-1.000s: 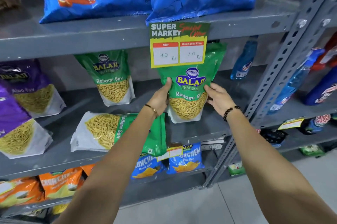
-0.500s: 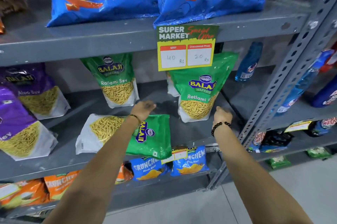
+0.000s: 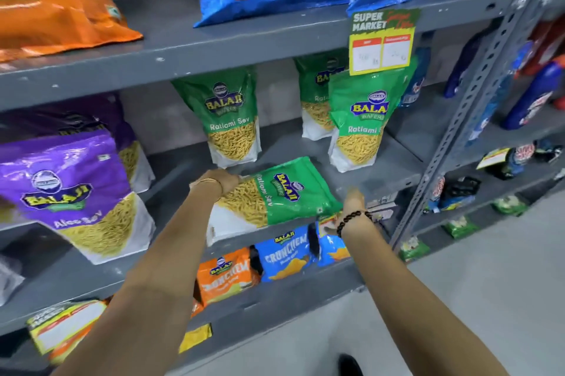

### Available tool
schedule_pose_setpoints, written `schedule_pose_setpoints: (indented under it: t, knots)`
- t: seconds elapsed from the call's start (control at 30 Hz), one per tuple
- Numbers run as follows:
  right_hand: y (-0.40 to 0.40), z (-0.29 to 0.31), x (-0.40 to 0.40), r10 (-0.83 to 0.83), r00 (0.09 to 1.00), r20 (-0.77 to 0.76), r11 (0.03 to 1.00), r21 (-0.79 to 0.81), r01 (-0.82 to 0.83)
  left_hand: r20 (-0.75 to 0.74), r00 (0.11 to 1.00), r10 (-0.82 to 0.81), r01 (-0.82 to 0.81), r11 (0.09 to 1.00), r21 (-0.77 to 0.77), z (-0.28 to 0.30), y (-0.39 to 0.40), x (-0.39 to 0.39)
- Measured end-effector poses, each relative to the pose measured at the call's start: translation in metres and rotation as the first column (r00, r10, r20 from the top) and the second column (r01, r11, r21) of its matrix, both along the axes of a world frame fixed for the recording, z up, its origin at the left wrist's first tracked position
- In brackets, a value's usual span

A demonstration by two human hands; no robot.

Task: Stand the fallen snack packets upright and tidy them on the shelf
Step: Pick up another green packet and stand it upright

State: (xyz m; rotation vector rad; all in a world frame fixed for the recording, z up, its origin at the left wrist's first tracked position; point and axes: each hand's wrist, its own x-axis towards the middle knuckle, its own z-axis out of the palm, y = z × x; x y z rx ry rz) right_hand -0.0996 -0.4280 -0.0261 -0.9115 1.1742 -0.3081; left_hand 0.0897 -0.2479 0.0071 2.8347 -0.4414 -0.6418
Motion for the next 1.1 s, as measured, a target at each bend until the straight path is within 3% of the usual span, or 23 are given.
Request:
schedule_pose_setpoints:
  t: [0.1, 0.17, 0.23, 0.43, 0.57, 0.67, 0.87, 1.1]
  knots:
    - [0.044, -0.007, -0.001, 0.101, 0.978, 0.184, 0.944, 0.294, -0.153, -0.045, 0.999, 0.030, -0.034, 0.996, -0.085, -0.002, 0.014, -0.004]
    - [0.067, -0.011, 0.001, 0.192, 0.955, 0.226, 0.920, 0.297, -0.255, -0.176, 0.981, 0.085, -0.127, 0.962, -0.243, -0.008, 0.022, -0.008]
    - [0.081, -0.010, 0.004, 0.177, 0.956, 0.233, 0.926, 0.289, -0.242, -0.259, 0.962, 0.087, -0.171, 0.930, -0.324, -0.011, 0.029, -0.010]
    - [0.088, -0.002, 0.011, 0.087, 0.968, 0.234, 0.982, 0.146, -0.123, -0.370, 0.929, 0.014, -0.191, 0.875, -0.446, -0.008, 0.045, -0.021]
    - [0.082, 0.014, 0.008, 0.185, 0.964, 0.192, 0.982, -0.078, -0.173, -0.430, 0.899, -0.079, -0.174, 0.838, -0.518, -0.007, 0.062, -0.036]
    - [0.067, 0.035, 0.004, 0.280, 0.937, 0.211, 0.951, -0.196, -0.240, -0.440, 0.888, -0.133, -0.201, 0.748, -0.633, -0.007, 0.077, -0.053]
    - [0.053, 0.095, -0.017, 0.637, 0.740, 0.217, 0.749, -0.400, -0.528, -0.443, 0.831, -0.338, -0.161, 0.615, -0.772, 0.009, 0.109, -0.095]
    - [0.053, 0.136, -0.037, 0.799, 0.544, 0.257, 0.584, -0.546, -0.601, -0.392, 0.787, -0.477, -0.057, 0.576, -0.815, 0.043, 0.128, -0.120]
